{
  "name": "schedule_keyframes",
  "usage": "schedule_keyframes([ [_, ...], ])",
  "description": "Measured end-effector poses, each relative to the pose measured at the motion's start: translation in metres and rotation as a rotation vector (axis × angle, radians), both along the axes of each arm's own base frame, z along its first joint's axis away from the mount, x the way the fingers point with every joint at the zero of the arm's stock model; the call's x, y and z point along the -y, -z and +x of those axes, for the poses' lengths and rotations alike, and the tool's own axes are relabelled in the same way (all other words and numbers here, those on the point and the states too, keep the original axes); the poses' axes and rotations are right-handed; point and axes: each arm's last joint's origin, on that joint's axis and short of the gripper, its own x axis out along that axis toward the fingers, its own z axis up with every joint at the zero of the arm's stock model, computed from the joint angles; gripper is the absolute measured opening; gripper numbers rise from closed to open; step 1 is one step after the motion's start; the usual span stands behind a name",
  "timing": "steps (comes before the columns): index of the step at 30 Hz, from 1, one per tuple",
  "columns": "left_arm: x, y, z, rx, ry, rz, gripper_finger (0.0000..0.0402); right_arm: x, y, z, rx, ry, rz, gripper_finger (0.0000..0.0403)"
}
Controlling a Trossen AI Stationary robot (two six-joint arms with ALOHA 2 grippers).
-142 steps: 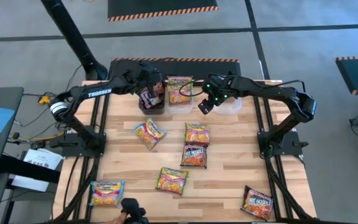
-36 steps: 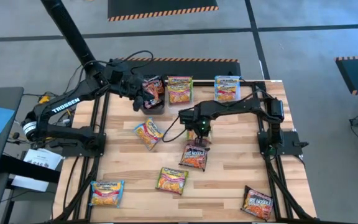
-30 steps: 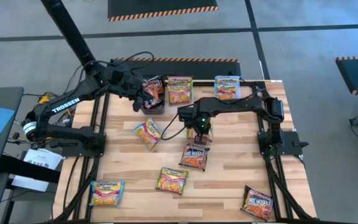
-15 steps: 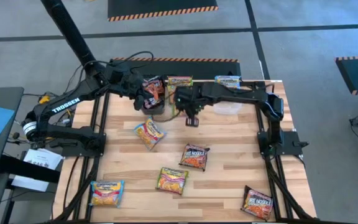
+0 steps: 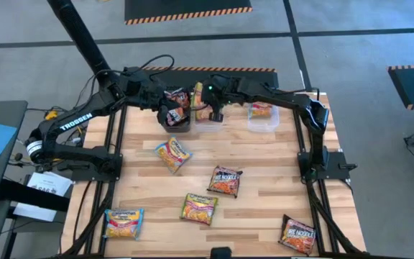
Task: Sort Maruchan noodles
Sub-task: Put the green noodle pack into the left transparent bin
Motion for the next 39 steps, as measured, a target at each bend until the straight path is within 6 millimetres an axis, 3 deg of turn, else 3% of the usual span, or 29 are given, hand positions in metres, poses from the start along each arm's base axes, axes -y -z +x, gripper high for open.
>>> schedule_keyframes([
  [6,-0.002,-0.001,0.0,0.002,-0.053,0.011,0.0,0.021,0.019,-0.002,-0.088,-0.016,-0.001,0.0005],
  [16,-0.004,-0.001,0.0,-0.002,-0.111,0.028,0.0,0.025,0.053,0.012,-0.197,-0.092,-0.014,0.0006],
  [24,-0.004,-0.001,0.0,0.007,-0.124,-0.003,0.0,0.025,0.055,0.012,-0.219,-0.097,-0.027,0.0009],
  [39,-0.004,-0.001,-0.001,-0.001,-0.13,0.013,0.0,0.016,0.061,0.021,-0.203,-0.097,-0.016,0.0069],
])
